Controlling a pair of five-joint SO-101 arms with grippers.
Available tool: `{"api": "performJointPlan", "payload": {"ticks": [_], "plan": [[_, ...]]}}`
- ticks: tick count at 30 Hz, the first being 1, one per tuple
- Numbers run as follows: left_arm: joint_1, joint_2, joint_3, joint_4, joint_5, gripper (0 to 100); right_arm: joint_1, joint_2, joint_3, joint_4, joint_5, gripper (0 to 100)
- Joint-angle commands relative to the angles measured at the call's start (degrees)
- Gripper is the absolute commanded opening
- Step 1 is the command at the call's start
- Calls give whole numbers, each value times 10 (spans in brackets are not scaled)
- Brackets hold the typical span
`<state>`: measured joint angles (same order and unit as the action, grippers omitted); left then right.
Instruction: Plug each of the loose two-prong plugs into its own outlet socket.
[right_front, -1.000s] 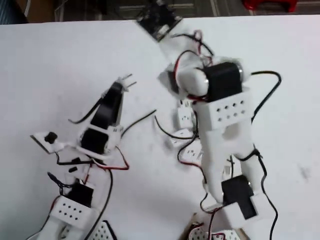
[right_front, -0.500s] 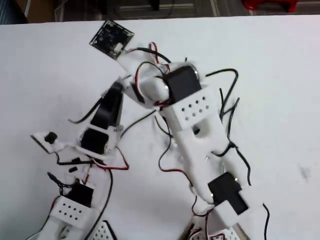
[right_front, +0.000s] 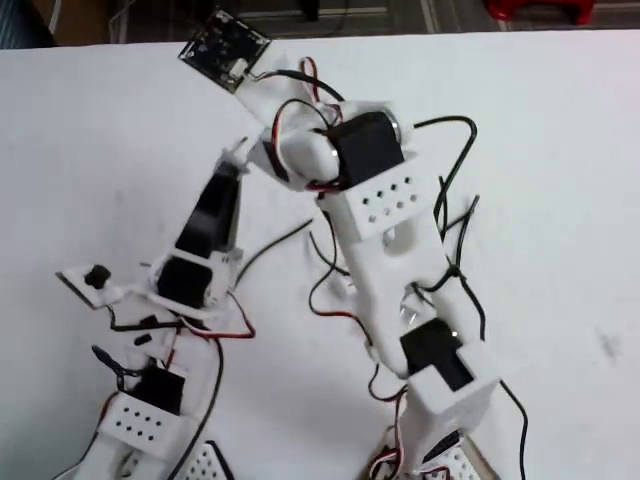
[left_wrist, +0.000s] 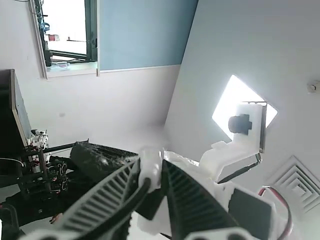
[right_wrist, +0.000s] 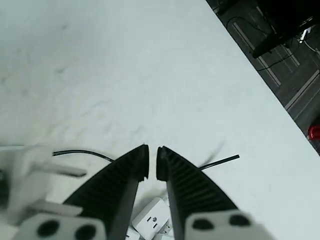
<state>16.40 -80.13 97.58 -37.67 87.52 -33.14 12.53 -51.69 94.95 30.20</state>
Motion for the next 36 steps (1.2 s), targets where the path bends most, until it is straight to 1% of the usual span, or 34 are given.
{"api": "performJointPlan", "payload": {"ticks": [1, 8, 13, 16, 19, 21, 23, 25, 28, 30, 32, 36], "plan": [[15, 2, -2, 2, 4, 24, 4, 2, -50, 8, 3, 43], [15, 2, -2, 2, 4, 24, 0, 30, -58, -14, 3, 43], [14, 2, -2, 2, 4, 24, 14, 36, -57, -1, 3, 43], [12, 2, -2, 2, 4, 24, 49, 21, -61, 25, 4, 43], [10, 2, -2, 4, 4, 24, 113, -12, -55, 36, 4, 43], [10, 2, -2, 27, 4, 24, 163, -44, -45, 36, 4, 43], [10, 1, -2, 62, 3, 24, 204, -77, -25, 36, 27, 43], [10, 0, -2, 97, 2, 24, 241, -114, 15, 36, 48, 43], [9, 0, -2, 126, 2, 24, 299, -174, 111, 36, 50, 43], [6, 0, -2, 130, 2, 24, 332, -208, 191, 36, 50, 43], [-15, 0, -2, 130, 2, 24, 356, -239, 274, 35, 50, 43], [-43, 2, -2, 134, 2, 24, 389, -289, 432, 25, 50, 40]]}}
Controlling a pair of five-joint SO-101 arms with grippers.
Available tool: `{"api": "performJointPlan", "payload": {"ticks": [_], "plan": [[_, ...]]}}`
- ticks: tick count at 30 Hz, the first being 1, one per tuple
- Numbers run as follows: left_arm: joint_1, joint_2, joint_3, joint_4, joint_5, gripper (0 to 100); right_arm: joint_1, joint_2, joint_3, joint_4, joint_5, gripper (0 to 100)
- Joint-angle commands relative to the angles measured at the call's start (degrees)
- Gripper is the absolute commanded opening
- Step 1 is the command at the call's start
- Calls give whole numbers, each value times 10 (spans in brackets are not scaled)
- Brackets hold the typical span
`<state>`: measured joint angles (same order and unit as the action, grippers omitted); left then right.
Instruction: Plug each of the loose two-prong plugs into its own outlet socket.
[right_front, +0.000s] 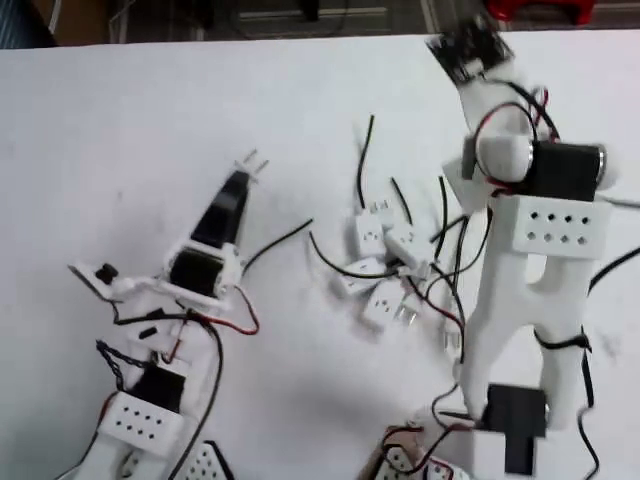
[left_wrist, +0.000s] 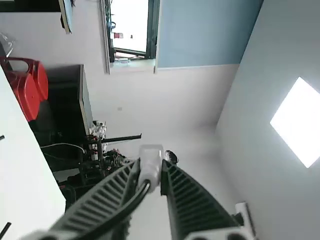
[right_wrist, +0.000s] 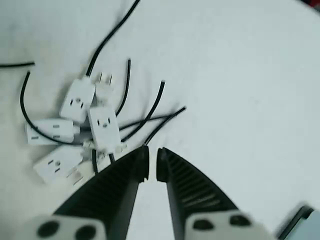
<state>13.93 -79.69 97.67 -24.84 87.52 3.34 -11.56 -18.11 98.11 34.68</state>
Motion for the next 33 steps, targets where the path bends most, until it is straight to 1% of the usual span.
{"api": "performJointPlan", "payload": {"ticks": [1, 5, 7, 9, 14, 18, 20, 23, 25, 26, 27, 29, 31, 33], "plan": [[-16, -2, -3, 16, 2, 24, 29, -60, 132, -15, 5, 40], [-15, -4, -3, 73, 2, 24, 37, -116, 280, -82, 0, 39], [-15, -4, -3, 86, 2, 24, 37, -147, 350, -131, -27, 39], [-15, -5, -3, 85, 2, 24, 36, -178, 417, -182, -45, 40], [-10, -5, -3, 85, 2, 24, 36, -238, 563, -297, -51, 42], [20, -5, -3, 87, 1, 24, 37, -260, 689, -407, -51, 42], [23, -5, -3, 87, 1, 24, 37, -261, 743, -465, -51, 42], [8, -5, -3, 87, 1, 24, 36, -262, 800, -531, -51, 42], [-7, -5, -3, 87, 0, 24, 36, -262, 817, -552, -53, 42], [-16, -5, -3, 86, -5, 24, 36, -262, 823, -559, -65, 42], [-28, -5, -3, 86, -18, 24, 36, -262, 827, -567, -85, 42], [-49, -5, -3, 84, -67, 24, 37, -261, 839, -587, -115, 42], [-61, -5, -3, 84, -140, 24, 36, -258, 858, -618, -121, 42], [-58, -5, -3, 84, -229, 24, 36, -262, 884, -655, -121, 42]]}}
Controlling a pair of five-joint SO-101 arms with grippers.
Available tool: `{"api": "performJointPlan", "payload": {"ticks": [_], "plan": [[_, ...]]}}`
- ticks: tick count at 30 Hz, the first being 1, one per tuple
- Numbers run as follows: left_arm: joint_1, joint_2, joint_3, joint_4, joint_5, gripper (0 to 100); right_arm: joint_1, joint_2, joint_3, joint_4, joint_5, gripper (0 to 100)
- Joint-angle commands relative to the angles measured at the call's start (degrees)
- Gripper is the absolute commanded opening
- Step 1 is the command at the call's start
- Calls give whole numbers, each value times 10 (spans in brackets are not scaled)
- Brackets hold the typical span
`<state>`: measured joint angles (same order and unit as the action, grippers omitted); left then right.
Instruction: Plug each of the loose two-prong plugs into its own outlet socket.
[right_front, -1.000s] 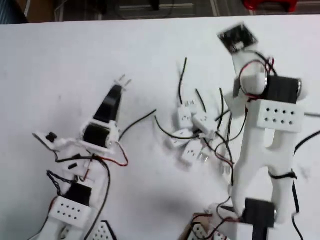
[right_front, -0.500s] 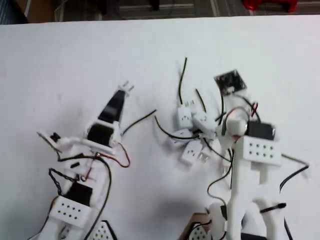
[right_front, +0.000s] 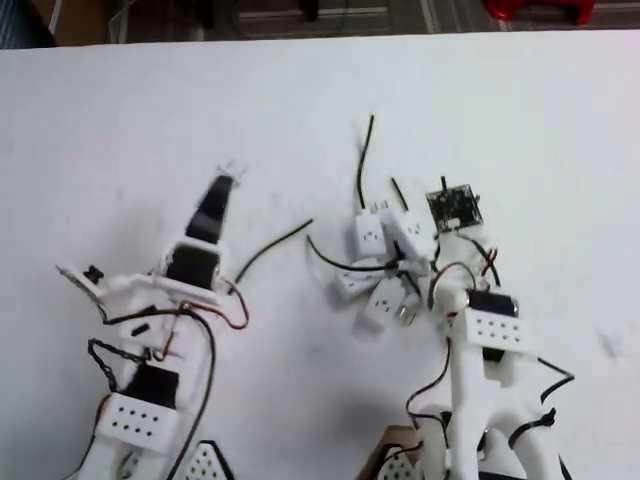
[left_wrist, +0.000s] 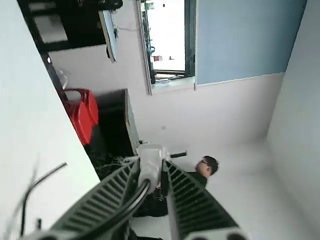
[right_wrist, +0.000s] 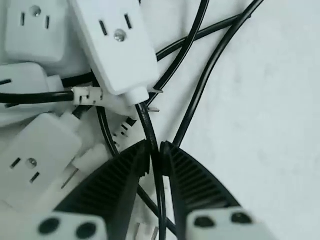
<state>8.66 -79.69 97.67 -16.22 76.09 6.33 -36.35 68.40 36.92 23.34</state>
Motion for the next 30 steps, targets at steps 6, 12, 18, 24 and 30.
{"api": "performJointPlan", "payload": {"ticks": [6, 12, 18, 24, 30], "plan": [[-6, -5, -3, 111, -376, 24, 6, -15, 28, -59, -7, 42], [-8, -5, -3, 215, -666, 24, 6, -15, 28, -60, -7, 42], [-46, -6, -3, 319, -841, 24, 5, -13, 29, -60, -7, 42], [-106, -6, -3, 326, -836, 24, 5, -14, 29, -60, -7, 42], [-201, -6, -30, 344, -912, 24, 5, -13, 29, -60, -7, 42]]}}
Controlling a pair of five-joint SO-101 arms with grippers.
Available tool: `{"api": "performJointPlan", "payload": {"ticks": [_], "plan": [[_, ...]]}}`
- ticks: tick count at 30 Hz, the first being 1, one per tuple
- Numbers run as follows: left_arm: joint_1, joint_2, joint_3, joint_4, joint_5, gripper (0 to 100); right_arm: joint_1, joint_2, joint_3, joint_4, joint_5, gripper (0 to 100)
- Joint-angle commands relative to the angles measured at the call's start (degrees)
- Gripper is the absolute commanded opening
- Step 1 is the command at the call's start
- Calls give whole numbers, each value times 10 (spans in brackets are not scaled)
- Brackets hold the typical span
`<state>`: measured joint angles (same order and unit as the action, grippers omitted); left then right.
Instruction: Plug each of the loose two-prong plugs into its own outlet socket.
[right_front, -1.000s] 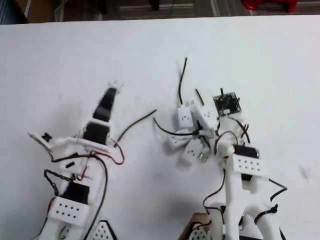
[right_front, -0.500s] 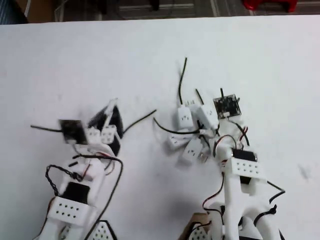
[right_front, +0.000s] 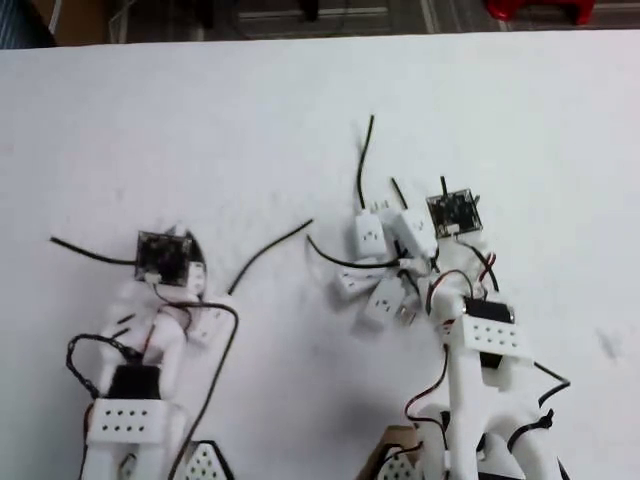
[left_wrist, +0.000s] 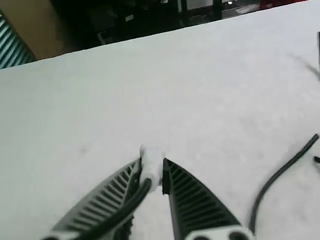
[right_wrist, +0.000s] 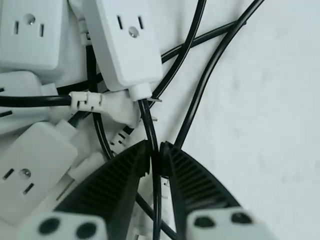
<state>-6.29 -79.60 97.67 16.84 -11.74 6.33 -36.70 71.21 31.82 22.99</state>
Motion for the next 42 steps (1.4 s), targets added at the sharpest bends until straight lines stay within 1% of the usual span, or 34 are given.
{"api": "performJointPlan", "payload": {"ticks": [1, 2, 4, 6, 8, 11, 13, 16, 24, 26, 28, 31, 34, 35, 36, 38, 40, 42], "plan": [[-71, -7, -49, 38, -33, 23, 5, -8, 1, -9, -4, 42], [-87, -3, -75, 76, -34, 23, 5, -8, 1, -9, -4, 42], [-102, -3, -143, 184, -37, 23, 5, -7, 1, -9, -4, 42], [-97, -2, -226, 297, -37, 23, 5, -7, 1, -9, -4, 42], [-74, -1, -302, 390, -37, 23, 5, -7, 1, -9, -4, 42], [-41, 9, -392, 498, -37, 23, 5, -7, 2, -9, -4, 42], [-31, 48, -440, 547, -37, 23, 5, -7, 3, -9, -4, 42], [-29, 160, -510, 605, -36, 23, 5, -7, 3, -7, -4, 42], [-30, 580, -727, 787, -39, 23, 5, -7, 3, -7, -3, 42], [-29, 640, -774, 818, -61, 23, 5, -7, 3, -8, -3, 42], [-27, 656, -806, 837, -102, 23, 5, -7, 3, -8, -3, 42], [-29, 635, -825, 849, -115, 23, 5, -7, 3, -9, -3, 42], [-26, 604, -811, 850, -154, 23, 5, -7, 3, -9, -3, 42], [-26, 595, -803, 847, -156, 23, 5, -7, 3, -9, -3, 42], [-26, 586, -792, 847, -149, 23, 5, -7, 3, -9, -3, 42], [-26, 567, -765, 841, -111, 23, 5, -7, 3, -9, -3, 42], [-25, 544, -740, 827, -56, 23, 5, -7, 3, -9, -3, 42], [-24, 511, -723, 805, 17, 23, 5, -7, 3, -9, -3, 42]]}}
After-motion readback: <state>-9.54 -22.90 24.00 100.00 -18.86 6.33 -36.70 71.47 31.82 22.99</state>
